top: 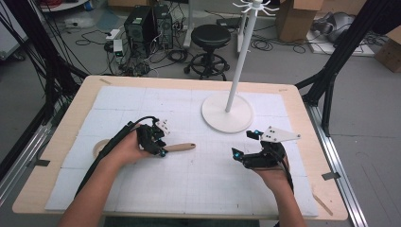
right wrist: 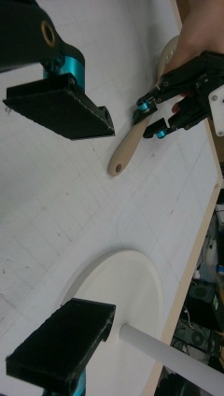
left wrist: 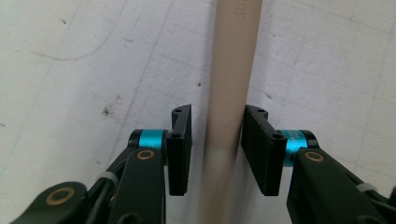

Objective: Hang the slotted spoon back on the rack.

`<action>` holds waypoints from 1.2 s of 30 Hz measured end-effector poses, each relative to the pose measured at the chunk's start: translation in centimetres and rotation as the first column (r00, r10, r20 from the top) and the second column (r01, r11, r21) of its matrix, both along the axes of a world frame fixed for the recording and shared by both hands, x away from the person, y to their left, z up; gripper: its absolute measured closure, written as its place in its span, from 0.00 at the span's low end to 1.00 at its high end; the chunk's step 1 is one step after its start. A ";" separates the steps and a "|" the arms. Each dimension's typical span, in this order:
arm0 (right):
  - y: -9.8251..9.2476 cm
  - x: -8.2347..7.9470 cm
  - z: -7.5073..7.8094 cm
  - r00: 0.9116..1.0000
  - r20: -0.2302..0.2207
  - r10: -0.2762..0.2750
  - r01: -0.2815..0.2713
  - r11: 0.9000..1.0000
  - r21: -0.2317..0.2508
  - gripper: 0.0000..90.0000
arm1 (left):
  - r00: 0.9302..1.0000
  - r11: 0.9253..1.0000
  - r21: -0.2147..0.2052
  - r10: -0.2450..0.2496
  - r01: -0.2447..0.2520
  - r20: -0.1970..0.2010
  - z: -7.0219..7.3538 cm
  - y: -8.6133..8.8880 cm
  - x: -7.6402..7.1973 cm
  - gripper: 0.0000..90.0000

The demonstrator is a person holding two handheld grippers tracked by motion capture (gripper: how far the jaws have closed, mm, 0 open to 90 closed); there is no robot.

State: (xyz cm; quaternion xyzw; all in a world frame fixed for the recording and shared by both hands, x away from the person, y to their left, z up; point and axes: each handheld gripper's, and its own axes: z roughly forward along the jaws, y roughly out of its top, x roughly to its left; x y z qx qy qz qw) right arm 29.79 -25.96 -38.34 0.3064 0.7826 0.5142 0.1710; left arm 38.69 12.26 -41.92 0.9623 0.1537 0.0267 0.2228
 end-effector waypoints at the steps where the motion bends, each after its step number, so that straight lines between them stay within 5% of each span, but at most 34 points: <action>1: 0.0 0.0 0.0 1.000 -0.002 0.002 -0.002 1.000 -0.002 0.13 | 1.000 1.000 0.000 0.000 0.000 0.000 0.0 0.0 0.0 0.70; 6: 0.2 0.0 -0.1 1.000 0.000 0.004 -0.004 1.000 -0.009 0.13 | 1.000 0.998 0.065 -0.016 0.015 0.010 0.3 -0.9 -0.1 0.72; 18: 0.0 0.0 -0.1 1.000 -0.005 -0.007 0.007 1.000 -0.005 0.14 | 0.998 0.994 0.092 -0.066 0.064 0.016 0.5 -1.3 -0.3 0.82; 25: -0.2 0.1 -0.1 1.000 -0.002 -0.010 0.010 1.000 0.003 0.14 | 0.997 0.998 0.013 -0.058 0.057 0.055 2.6 -0.3 -0.7 0.82; 28: -0.1 0.1 -0.1 1.000 -0.007 -0.009 0.009 1.000 0.002 0.14 | 0.993 0.999 -0.003 -0.046 0.047 0.112 4.3 0.1 -1.2 0.82; 31: -0.1 0.1 -0.1 1.000 -0.005 -0.009 0.009 1.000 0.003 0.14 | 0.987 0.996 -0.076 -0.028 0.040 0.157 6.5 0.7 -1.5 0.82; 36: -0.1 0.1 -0.1 1.000 -0.003 -0.007 0.007 1.000 0.004 0.14 | 0.984 0.990 -0.137 -0.019 0.044 0.180 8.3 1.2 -1.4 0.82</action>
